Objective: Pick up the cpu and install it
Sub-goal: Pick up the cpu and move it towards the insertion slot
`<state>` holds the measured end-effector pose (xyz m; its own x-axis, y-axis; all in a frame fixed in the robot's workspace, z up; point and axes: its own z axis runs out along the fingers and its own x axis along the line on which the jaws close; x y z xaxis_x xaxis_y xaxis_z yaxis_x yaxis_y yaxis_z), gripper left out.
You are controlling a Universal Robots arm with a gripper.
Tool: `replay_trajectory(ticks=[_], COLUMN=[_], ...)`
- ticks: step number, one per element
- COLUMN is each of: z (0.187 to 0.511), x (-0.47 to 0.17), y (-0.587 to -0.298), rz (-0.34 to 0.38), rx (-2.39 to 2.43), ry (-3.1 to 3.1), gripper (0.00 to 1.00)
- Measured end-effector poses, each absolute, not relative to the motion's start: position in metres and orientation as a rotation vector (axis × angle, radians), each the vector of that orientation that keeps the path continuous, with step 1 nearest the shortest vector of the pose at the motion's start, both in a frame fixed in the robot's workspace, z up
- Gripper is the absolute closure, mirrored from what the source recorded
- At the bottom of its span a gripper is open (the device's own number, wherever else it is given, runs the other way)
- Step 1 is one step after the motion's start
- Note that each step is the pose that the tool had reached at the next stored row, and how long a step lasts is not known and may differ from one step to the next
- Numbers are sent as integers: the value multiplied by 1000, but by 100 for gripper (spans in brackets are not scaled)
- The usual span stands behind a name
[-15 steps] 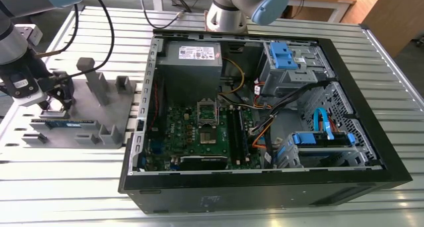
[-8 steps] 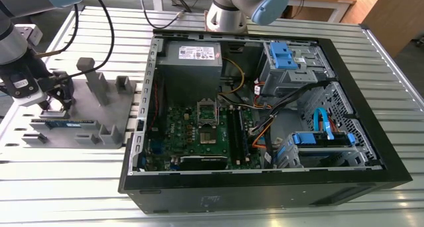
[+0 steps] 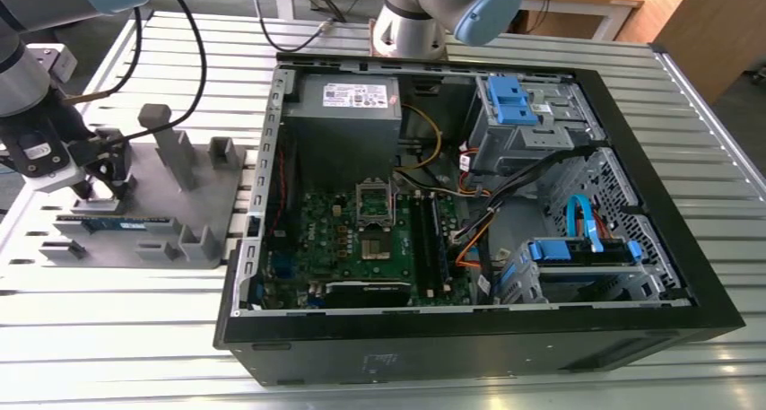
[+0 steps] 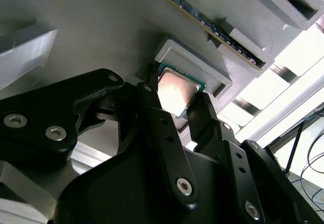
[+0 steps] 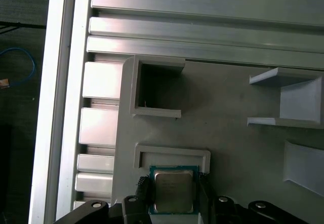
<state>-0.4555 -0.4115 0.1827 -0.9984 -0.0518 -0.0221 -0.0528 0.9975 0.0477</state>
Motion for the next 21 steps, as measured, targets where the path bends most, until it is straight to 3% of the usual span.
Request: replay_trajectory(ticks=[21], z=[187], x=[-455], y=[-411], rz=[75], rx=[-82], ry=[3119], gripper=[53])
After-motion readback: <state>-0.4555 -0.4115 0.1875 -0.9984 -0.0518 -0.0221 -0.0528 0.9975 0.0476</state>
